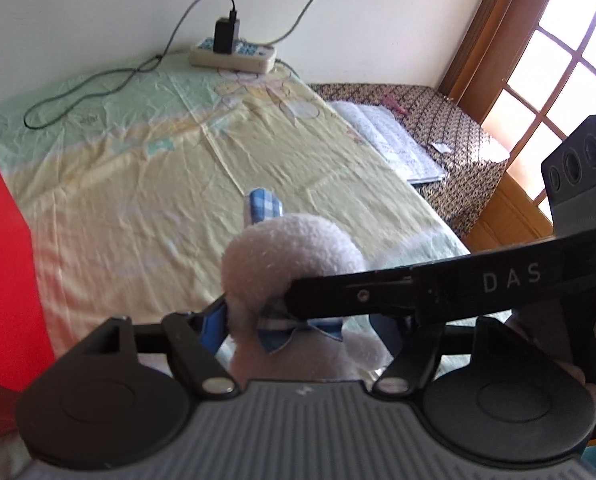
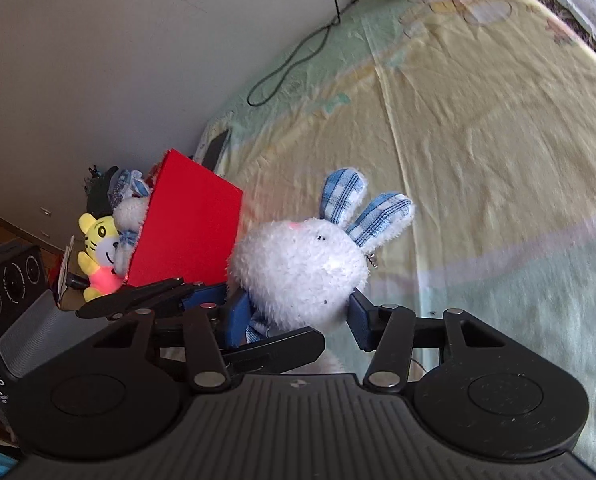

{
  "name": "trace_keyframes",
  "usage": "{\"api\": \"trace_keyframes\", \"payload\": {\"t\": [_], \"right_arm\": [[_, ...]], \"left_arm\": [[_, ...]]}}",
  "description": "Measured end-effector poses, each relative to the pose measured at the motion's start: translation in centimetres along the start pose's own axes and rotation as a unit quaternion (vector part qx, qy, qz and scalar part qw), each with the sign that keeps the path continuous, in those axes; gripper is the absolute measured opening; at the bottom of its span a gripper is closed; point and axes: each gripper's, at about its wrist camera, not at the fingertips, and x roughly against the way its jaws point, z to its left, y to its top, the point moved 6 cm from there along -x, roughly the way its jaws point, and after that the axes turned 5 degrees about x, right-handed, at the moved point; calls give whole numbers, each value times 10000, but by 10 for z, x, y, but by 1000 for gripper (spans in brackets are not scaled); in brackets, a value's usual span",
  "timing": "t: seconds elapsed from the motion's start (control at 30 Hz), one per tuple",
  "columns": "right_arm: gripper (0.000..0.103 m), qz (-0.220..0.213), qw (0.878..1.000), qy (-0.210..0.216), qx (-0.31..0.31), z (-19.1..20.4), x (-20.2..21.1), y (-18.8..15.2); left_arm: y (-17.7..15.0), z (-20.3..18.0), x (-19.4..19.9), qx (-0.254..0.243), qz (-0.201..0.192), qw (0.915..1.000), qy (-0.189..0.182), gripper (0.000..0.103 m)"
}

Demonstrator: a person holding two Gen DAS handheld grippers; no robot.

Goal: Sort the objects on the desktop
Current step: 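Carry the second white bunny back toward the red box with the right gripper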

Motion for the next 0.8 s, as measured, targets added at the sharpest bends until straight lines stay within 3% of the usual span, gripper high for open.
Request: {"api": "trace_keyframes", "payload": {"t": [0.2, 0.43, 0.53, 0.7, 0.8], "right_arm": [[54, -747, 9929, 311, 866, 76, -3, 22], [54, -1299, 9694, 790, 1928, 155, -32, 34], [54, -1410, 9580, 838, 2354, 178, -56, 36], [53, -1321, 9533, 960, 2541, 191, -98, 37], [52, -1331, 9446, 901, 2863, 201, -115, 32]], "left_arm": [[18, 28, 73, -149, -946, 9951, 239, 74], [20, 79, 142, -164, -1808, 9797, 848, 74], [16, 104, 151, -80, -1882, 9759, 1104, 74], [8, 146, 150, 61, -1887, 9713, 1447, 74], [0, 167, 147, 174, -1834, 9700, 1588, 74]]}}
